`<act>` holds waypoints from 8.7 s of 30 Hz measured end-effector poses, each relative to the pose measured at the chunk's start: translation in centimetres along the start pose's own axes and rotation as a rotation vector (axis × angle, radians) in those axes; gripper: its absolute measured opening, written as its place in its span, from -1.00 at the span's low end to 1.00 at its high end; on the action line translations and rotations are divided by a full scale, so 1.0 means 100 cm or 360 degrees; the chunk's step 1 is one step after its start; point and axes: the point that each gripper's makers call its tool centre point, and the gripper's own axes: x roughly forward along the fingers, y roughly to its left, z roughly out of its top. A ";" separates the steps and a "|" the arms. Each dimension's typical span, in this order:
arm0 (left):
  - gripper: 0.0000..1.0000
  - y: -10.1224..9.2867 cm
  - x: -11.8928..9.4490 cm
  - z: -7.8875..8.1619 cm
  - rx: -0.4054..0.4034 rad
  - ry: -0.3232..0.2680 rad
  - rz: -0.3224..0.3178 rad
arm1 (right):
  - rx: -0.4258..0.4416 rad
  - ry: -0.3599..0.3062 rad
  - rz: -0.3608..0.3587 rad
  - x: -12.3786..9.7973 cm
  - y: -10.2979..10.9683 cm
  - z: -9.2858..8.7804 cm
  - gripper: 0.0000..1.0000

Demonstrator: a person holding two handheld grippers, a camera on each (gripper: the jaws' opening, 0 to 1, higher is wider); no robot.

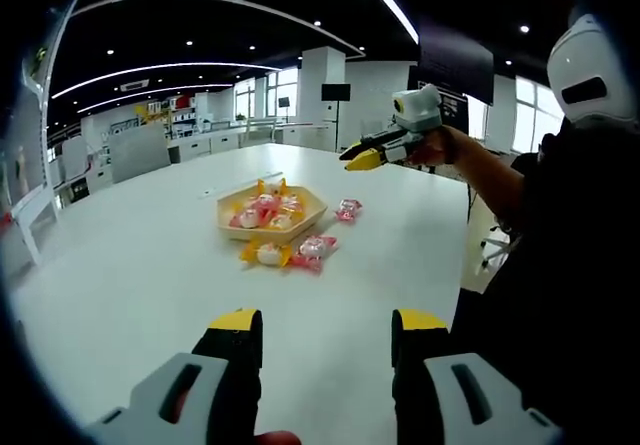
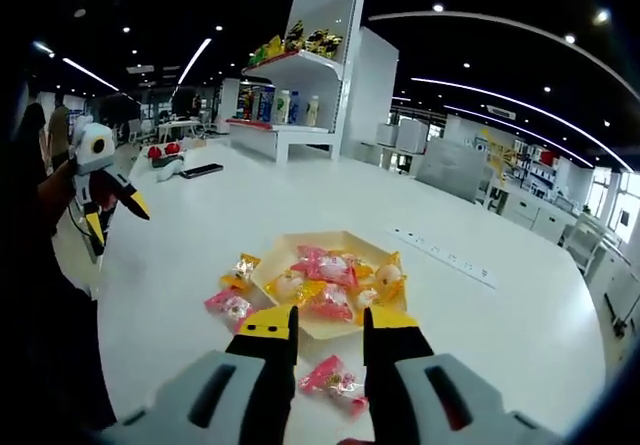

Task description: Pick up the marshmallows scattered on the table and place them into the bowl on the table

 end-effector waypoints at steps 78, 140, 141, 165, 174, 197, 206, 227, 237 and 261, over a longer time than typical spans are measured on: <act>0.00 0.045 0.014 0.009 -0.0215 -0.0135 0.0139 | 0.0068 0.0077 0.0019 -0.055 0.062 -0.069 -0.41; -0.04 0.067 0.087 0.016 -0.0358 -0.0139 0.0088 | 0.0016 0.0108 0.0097 -0.076 0.084 -0.070 -0.41; -0.04 0.066 0.088 0.016 -0.0360 -0.0137 0.0085 | 0.0017 0.0109 0.0097 -0.076 0.084 -0.071 -0.41; -0.04 0.066 0.116 0.018 -0.0438 -0.0137 0.0043 | 0.0042 0.0121 0.0072 -0.083 0.083 -0.075 -0.42; -0.05 0.068 0.118 0.013 -0.0455 -0.0125 0.0060 | 0.0042 0.0122 0.0084 -0.082 0.086 -0.075 -0.42; -0.05 0.083 0.140 0.015 -0.0431 -0.0093 0.0097 | 0.0047 0.0132 0.0072 -0.084 0.084 -0.079 -0.43; -0.05 0.086 0.153 0.013 -0.0434 -0.0075 0.0080 | 0.0046 0.0137 0.0069 -0.084 0.085 -0.079 -0.43; -0.16 0.090 0.175 0.011 -0.0347 -0.0057 0.0074 | 0.0059 0.0143 0.0069 -0.084 0.087 -0.081 -0.44; -0.26 0.087 0.177 0.011 -0.0317 -0.0049 0.0075 | 0.0064 0.0138 0.0064 -0.085 0.086 -0.081 -0.45; -0.48 0.090 0.157 0.020 -0.0257 -0.0105 0.0123 | 0.0054 0.0126 0.0069 -0.086 0.093 -0.077 -0.45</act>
